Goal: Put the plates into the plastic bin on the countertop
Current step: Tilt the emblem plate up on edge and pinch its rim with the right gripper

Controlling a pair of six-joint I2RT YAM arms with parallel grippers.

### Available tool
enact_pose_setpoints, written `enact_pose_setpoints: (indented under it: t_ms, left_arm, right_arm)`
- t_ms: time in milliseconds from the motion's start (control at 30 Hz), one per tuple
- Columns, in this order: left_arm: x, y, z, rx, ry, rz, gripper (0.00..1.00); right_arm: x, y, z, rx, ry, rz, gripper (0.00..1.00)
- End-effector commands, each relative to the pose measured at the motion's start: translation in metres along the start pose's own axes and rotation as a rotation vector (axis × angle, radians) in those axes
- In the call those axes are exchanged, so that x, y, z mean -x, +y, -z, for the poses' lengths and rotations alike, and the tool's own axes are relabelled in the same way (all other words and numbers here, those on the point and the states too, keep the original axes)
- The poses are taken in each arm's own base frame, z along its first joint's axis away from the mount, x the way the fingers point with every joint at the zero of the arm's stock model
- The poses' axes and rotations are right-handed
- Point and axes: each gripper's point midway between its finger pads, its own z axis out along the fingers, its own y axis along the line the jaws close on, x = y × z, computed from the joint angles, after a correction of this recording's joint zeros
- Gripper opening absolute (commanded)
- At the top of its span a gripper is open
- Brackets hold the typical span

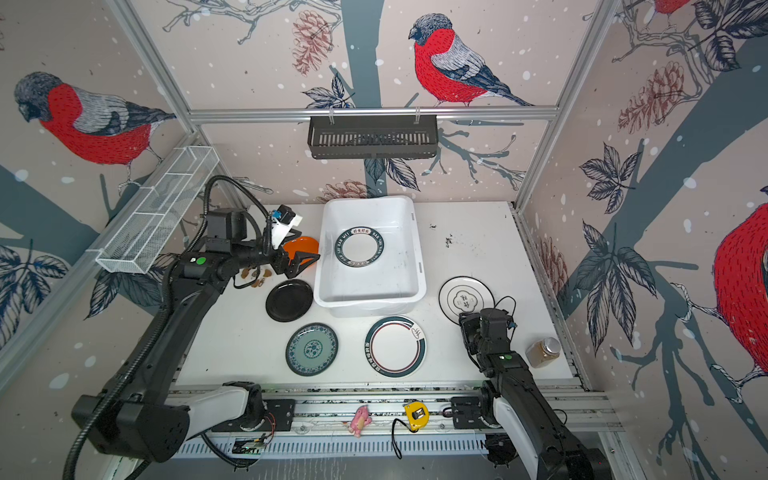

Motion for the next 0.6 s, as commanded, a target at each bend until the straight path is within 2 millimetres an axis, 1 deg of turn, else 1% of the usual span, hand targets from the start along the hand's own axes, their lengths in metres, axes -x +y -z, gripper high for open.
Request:
enact_pose_setpoints:
  t_ms: [0,133,300,567]
  left_arm:
    - [0.0051,0.0004,0.0000,0.001,-0.023,-0.028,0.97]
    - [0.0045,0.0004,-0.0014,0.000,-0.022,-0.027,0.97]
    - [0.0037,0.0016,-0.0026,0.002,-0.022,-0.025,0.97]
    - [0.0031,0.0016,-0.0033,0.003,-0.020,-0.025,0.97]
  right_arm:
    - [-0.0018,-0.0343,-0.0009,-0.120,-0.002,-0.027,0.47]
    - [0.0009,-0.0354,-0.0017,-0.119,-0.011,-0.036,0.46]
    - [0.0052,-0.0334,-0.0020,-0.105,-0.028,-0.043,0.40]
    - [0.0079,-0.0335,-0.0051,-0.099,-0.032,-0.054,0.34]
